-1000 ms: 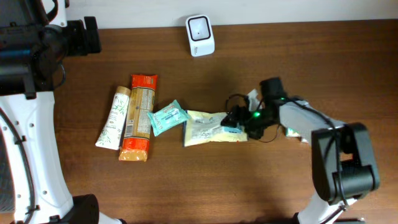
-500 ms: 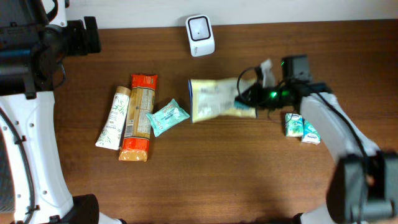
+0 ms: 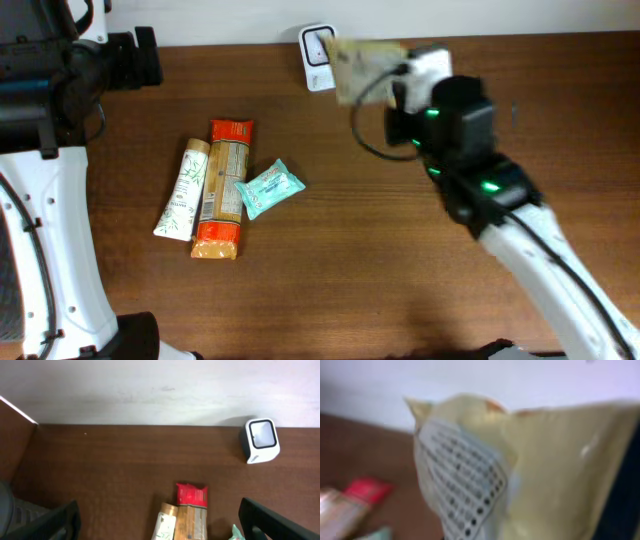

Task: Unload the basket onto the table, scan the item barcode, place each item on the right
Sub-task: 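Hold the snack bag barcode in front of the scanner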

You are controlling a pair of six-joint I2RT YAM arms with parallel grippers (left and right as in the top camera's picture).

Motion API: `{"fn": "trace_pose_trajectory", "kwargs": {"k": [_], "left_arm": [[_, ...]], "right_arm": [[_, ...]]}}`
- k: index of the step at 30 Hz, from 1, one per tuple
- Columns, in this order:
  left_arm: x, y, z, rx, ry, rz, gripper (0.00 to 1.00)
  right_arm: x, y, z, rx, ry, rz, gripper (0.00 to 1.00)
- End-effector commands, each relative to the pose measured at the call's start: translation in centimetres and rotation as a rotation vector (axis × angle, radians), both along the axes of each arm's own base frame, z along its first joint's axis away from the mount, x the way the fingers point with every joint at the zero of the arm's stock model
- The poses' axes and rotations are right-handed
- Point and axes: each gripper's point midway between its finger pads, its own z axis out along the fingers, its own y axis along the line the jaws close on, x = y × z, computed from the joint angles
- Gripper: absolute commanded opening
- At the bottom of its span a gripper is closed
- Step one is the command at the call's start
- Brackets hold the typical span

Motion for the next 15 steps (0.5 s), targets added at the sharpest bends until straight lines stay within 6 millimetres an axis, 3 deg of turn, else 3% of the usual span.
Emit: {"fn": "trace_pose_trajectory", "kwargs": {"k": [1, 4, 8, 11, 12, 15], "left_arm": [[-0.3, 0.0, 0.7, 0.012, -0.015, -0.005, 0.99], [-0.3, 0.0, 0.7, 0.012, -0.015, -0.005, 0.99], [-0.3, 0.0, 0.7, 0.012, -0.015, -0.005, 0.99], [-0.3, 0.0, 0.7, 0.012, -0.015, -0.005, 0.99], [-0.3, 0.0, 0.7, 0.012, -0.015, -0.005, 0.99], [-0.3, 0.0, 0.7, 0.012, -0.015, -0.005, 0.99]], "right_arm": [[4.2, -0.7, -0.8, -0.490, -0.143, -0.145, 0.04], [8.9, 0.8, -2.3, -0.831, -0.287, -0.188, 0.04], [12.4, 2.7, -5.7, -1.143, -0.421, -0.198, 0.04], [13.8, 3.3, -10.3, -1.191, -0.409, -0.137, 0.04], [14.1, 3.6, -10.5, -1.170, -0.444, -0.141, 0.04], [14.4, 4.5, -8.7, -1.122, -0.536, -0.164, 0.04]]}}
